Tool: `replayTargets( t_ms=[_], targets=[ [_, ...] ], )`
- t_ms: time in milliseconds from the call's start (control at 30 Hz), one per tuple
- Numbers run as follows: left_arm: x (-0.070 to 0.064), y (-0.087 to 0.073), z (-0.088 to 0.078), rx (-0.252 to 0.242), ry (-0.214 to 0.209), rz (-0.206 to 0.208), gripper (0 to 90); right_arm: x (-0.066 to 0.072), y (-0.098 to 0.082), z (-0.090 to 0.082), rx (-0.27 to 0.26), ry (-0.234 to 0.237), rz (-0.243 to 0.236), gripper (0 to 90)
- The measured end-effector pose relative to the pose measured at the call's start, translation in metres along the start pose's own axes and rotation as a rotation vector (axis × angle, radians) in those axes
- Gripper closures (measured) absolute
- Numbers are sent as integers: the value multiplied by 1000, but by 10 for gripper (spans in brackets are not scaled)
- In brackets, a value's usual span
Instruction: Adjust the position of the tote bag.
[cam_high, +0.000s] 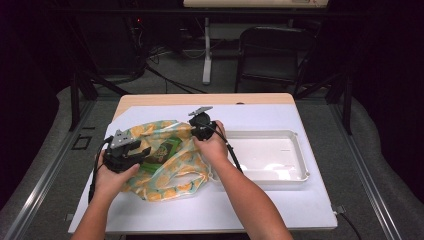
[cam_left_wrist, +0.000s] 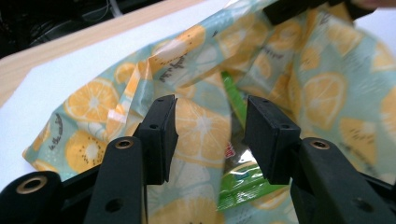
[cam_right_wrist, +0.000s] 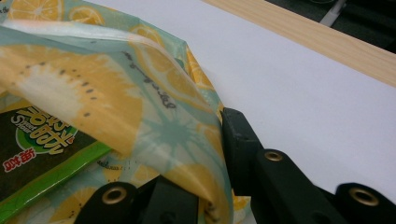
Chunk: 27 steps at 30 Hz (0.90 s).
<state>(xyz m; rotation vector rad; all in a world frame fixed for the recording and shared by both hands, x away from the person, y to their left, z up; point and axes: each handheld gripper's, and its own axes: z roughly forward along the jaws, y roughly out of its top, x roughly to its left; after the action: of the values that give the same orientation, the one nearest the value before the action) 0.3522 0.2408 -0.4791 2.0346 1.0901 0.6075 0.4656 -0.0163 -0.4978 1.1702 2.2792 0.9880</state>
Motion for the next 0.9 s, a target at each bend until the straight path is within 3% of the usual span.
replayTargets(
  t_ms=[233,367,567,767,900],
  targets=[
    [2,-9,16,45,-2,13,530,2,-1,3,8,0,4,820],
    [-2,-13,25,73,-28,19,538,4,-2,5,1,5,2,813],
    [-11,-16,35,113,-46,69,533,4,-2,5,7,7,0,808],
    [-11,-21,42,115,-46,57,532,5,-2,5,14,4,-5,804],
    [-15,-22,42,88,-34,70,526,5,-2,4,17,6,-9,800]
  ],
)
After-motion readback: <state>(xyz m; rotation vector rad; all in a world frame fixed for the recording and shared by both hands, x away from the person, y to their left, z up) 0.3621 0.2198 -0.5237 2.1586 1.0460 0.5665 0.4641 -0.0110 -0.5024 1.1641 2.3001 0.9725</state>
